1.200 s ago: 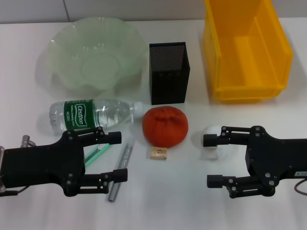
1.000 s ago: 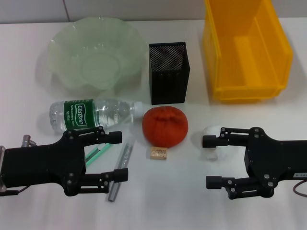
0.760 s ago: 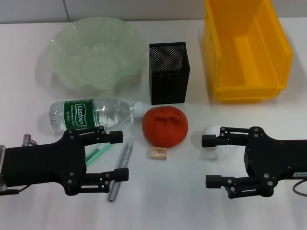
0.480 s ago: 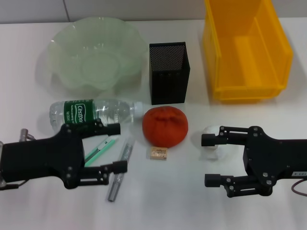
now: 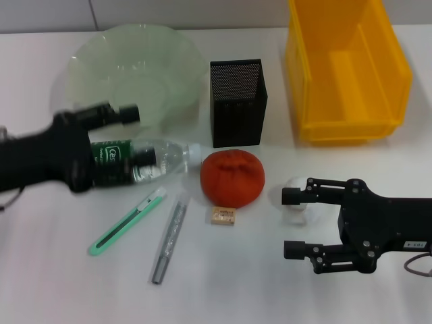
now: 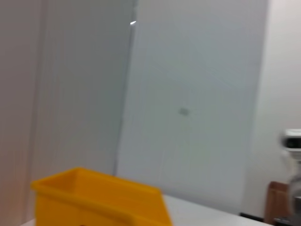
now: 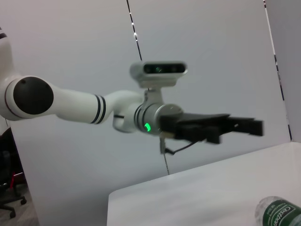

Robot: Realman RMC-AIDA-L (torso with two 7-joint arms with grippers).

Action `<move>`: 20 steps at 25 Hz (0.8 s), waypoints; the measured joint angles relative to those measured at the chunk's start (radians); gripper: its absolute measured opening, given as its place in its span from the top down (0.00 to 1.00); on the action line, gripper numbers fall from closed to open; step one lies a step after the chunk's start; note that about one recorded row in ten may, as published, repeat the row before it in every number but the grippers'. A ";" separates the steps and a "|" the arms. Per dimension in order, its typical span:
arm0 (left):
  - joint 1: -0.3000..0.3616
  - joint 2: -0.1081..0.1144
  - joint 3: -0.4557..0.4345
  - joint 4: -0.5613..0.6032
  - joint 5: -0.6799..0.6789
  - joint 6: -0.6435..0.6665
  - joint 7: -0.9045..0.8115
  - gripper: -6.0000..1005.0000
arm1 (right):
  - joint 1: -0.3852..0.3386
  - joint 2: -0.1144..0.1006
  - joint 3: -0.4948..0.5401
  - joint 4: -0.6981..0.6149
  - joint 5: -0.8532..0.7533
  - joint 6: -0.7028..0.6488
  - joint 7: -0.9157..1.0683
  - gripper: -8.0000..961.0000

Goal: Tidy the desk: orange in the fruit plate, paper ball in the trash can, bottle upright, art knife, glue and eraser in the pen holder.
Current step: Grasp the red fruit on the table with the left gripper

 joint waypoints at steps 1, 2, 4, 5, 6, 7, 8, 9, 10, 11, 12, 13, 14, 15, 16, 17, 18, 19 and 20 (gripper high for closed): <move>-0.009 0.001 0.000 0.028 0.002 -0.025 -0.052 0.23 | 0.000 0.000 0.000 0.002 0.000 0.000 -0.001 0.20; -0.016 0.002 0.002 0.053 0.008 -0.048 -0.089 0.23 | 0.000 0.000 0.000 0.007 0.000 0.000 -0.002 0.20; -0.022 0.003 0.007 0.081 0.018 -0.070 -0.120 0.23 | 0.000 0.001 0.000 0.016 0.000 0.000 -0.008 0.20; -0.027 0.004 0.011 0.105 0.032 -0.090 -0.151 0.23 | 0.000 0.001 0.000 0.021 0.000 0.000 -0.011 0.20; -0.039 0.005 0.015 0.149 0.064 -0.120 -0.219 0.23 | 0.000 0.001 0.000 0.023 0.000 0.001 -0.013 0.20; -0.048 0.007 0.017 0.171 0.084 -0.132 -0.259 0.23 | -0.001 0.001 0.000 0.025 0.000 0.001 -0.014 0.20; -0.066 0.011 0.020 0.206 0.126 -0.137 -0.311 0.23 | -0.002 0.001 0.000 0.026 0.000 0.002 -0.014 0.20; -0.079 0.014 0.022 0.231 0.157 -0.139 -0.340 0.23 | -0.002 0.001 0.001 0.026 0.000 0.002 -0.014 0.20; -0.090 0.013 0.023 0.259 0.187 -0.138 -0.360 0.23 | -0.002 0.001 0.001 0.027 0.000 0.004 -0.015 0.20; -0.099 0.010 0.024 0.288 0.219 -0.139 -0.376 0.23 | -0.002 0.001 0.002 0.027 0.000 0.005 -0.015 0.20; -0.106 0.006 0.026 0.313 0.246 -0.139 -0.386 0.23 | -0.001 0.002 0.002 0.029 0.000 0.006 -0.015 0.20; -0.112 0.002 0.033 0.333 0.268 -0.138 -0.389 0.23 | 0.000 0.002 0.002 0.032 0.000 0.007 -0.016 0.20; -0.117 0.000 0.046 0.347 0.283 -0.138 -0.390 0.24 | 0.001 0.002 0.002 0.036 0.000 0.008 -0.018 0.20; -0.119 0.000 0.063 0.354 0.291 -0.138 -0.391 0.24 | 0.001 0.002 0.002 0.039 0.000 0.008 -0.021 0.20; -0.120 0.000 0.084 0.358 0.299 -0.141 -0.393 0.24 | 0.001 0.002 0.002 0.041 0.001 0.008 -0.024 0.20; -0.121 0.001 0.105 0.364 0.309 -0.143 -0.394 0.24 | 0.001 0.002 0.002 0.043 0.001 0.009 -0.027 0.20; -0.122 0.001 0.118 0.369 0.322 -0.143 -0.395 0.24 | 0.001 0.002 0.002 0.044 0.002 0.009 -0.027 0.20; -0.123 0.001 0.138 0.379 0.342 -0.140 -0.396 0.24 | 0.001 0.002 0.002 0.046 0.002 0.009 -0.028 0.20; -0.123 0.001 0.152 0.386 0.356 -0.138 -0.396 0.24 | 0.001 0.002 0.002 0.048 0.002 0.009 -0.030 0.20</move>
